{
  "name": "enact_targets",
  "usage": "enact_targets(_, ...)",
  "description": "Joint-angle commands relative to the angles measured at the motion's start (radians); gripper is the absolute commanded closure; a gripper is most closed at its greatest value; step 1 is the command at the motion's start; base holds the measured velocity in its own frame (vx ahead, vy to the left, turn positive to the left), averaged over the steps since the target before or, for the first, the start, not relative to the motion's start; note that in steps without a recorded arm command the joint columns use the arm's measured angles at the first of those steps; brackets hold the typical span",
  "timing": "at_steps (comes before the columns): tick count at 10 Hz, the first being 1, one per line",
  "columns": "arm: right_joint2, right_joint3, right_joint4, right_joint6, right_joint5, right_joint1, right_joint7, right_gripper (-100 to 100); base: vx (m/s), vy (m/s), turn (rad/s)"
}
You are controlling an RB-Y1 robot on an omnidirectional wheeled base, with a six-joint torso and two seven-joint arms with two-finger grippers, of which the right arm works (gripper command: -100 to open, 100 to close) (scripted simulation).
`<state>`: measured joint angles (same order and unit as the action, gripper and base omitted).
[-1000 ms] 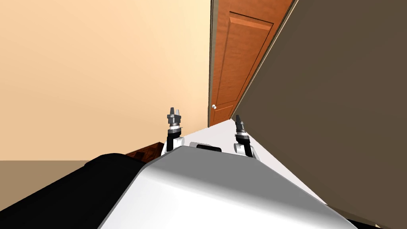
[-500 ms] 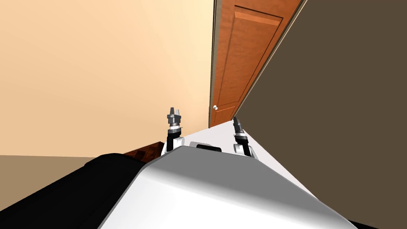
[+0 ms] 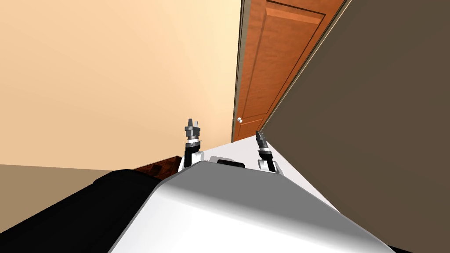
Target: Pull the door open
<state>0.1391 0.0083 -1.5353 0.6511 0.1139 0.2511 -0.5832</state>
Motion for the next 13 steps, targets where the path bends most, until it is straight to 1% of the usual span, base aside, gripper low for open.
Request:
enact_targets(1, 0.006, -0.002, 0.045, 0.010, 0.009, -0.015, -0.031, -100, 0.066, -0.010, 0.077)
enact_targets(3, 0.015, -0.005, 0.121, 0.034, 0.025, -0.042, -0.084, -100, 0.089, -0.019, 0.111)
enact_targets(4, 0.020, -0.006, 0.145, 0.046, 0.033, -0.054, -0.109, -100, 0.101, -0.023, 0.108)
enact_targets(5, 0.020, -0.006, 0.161, 0.046, 0.033, -0.054, -0.109, -100, 0.072, -0.016, 0.030)
enact_targets(8, 0.033, -0.011, 0.267, 0.082, 0.056, -0.093, -0.186, -100, 0.080, -0.005, 0.093)
enact_targets(9, 0.033, -0.011, 0.273, 0.082, 0.056, -0.093, -0.186, -100, 0.064, -0.007, 0.034)
enact_targets(13, 0.050, -0.017, 0.415, 0.126, 0.085, -0.141, -0.282, -100, 0.075, -0.021, 0.094)
